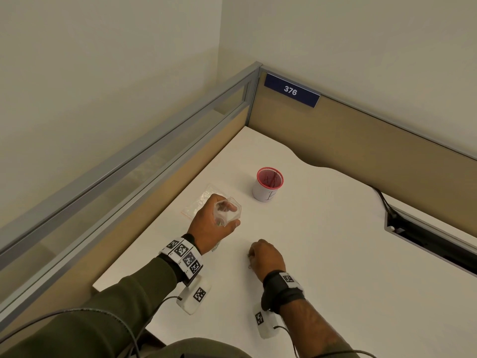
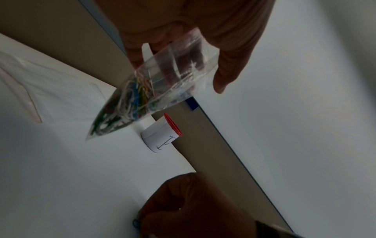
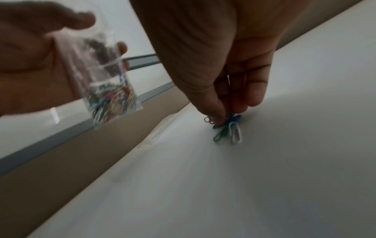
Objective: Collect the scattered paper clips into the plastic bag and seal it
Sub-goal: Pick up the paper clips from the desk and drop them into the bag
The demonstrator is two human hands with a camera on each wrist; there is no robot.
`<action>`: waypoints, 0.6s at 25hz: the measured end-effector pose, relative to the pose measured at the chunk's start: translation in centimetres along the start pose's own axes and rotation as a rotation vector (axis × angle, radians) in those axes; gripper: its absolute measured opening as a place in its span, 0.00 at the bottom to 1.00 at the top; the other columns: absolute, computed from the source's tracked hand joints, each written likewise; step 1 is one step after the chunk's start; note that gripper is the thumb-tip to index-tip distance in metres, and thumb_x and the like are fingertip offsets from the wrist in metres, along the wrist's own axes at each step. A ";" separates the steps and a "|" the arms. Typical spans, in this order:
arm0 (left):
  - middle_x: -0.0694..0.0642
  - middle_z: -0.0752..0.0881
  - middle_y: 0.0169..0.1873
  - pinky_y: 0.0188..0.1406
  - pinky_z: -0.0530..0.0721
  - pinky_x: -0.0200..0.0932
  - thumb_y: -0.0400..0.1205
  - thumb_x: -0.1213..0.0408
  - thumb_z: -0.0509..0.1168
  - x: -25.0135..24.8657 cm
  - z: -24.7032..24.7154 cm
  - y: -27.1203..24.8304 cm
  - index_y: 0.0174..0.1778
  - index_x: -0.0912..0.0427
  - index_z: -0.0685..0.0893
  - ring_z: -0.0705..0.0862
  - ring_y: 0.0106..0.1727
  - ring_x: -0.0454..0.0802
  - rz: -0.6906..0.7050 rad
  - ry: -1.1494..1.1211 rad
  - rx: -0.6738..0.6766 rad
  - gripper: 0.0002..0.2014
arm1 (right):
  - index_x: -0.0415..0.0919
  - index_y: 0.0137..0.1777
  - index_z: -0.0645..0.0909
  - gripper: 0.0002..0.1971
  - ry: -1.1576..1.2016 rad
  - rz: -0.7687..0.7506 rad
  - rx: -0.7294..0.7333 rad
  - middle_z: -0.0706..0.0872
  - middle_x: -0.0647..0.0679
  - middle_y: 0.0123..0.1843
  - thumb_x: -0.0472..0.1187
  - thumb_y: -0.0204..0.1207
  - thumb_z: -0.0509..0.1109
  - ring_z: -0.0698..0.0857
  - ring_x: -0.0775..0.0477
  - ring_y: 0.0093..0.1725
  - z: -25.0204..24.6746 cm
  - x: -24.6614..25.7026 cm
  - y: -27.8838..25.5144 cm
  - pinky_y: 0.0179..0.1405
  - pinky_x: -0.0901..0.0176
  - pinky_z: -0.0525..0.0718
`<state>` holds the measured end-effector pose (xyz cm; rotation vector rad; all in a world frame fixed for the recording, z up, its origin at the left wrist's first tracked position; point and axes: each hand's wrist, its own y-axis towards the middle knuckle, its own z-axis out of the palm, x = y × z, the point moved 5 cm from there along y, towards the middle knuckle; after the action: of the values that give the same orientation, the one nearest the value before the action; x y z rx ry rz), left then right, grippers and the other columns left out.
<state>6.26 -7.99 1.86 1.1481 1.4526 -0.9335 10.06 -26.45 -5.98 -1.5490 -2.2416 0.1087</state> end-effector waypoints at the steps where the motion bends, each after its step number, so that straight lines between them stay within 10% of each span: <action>1: 0.51 0.87 0.56 0.67 0.84 0.52 0.74 0.63 0.78 0.1 -0.1 0.0 0.58 0.54 0.78 0.84 0.65 0.47 0.000 0.000 -0.002 0.21 | 0.42 0.48 0.85 0.07 0.046 0.029 -0.001 0.87 0.45 0.53 0.37 0.76 0.64 0.85 0.42 0.52 -0.5 -0.3 0.1 0.52 0.54 0.83; 9: 0.48 0.87 0.56 0.63 0.84 0.44 0.75 0.64 0.78 0.2 0.4 0.0 0.59 0.55 0.78 0.84 0.65 0.46 -0.017 0.026 -0.005 0.20 | 0.45 0.42 0.89 0.03 0.802 -0.090 -0.341 0.91 0.53 0.41 0.37 0.72 0.76 0.87 0.53 0.42 -11.7 4.1 -1.1 0.45 0.63 0.88; 15: 0.49 0.84 0.54 0.59 0.87 0.46 0.76 0.64 0.77 -0.8 1.0 -0.3 0.60 0.49 0.74 0.85 0.61 0.50 -0.017 0.055 0.022 0.22 | 0.46 0.45 0.89 0.03 0.821 -0.214 -0.304 0.90 0.54 0.41 0.38 0.74 0.74 0.86 0.53 0.42 -13.7 8.3 -1.8 0.43 0.65 0.87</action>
<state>6.23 -9.15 2.48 1.1874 1.5012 -0.9384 11.11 -21.82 9.43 -1.1569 -1.7629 -0.8113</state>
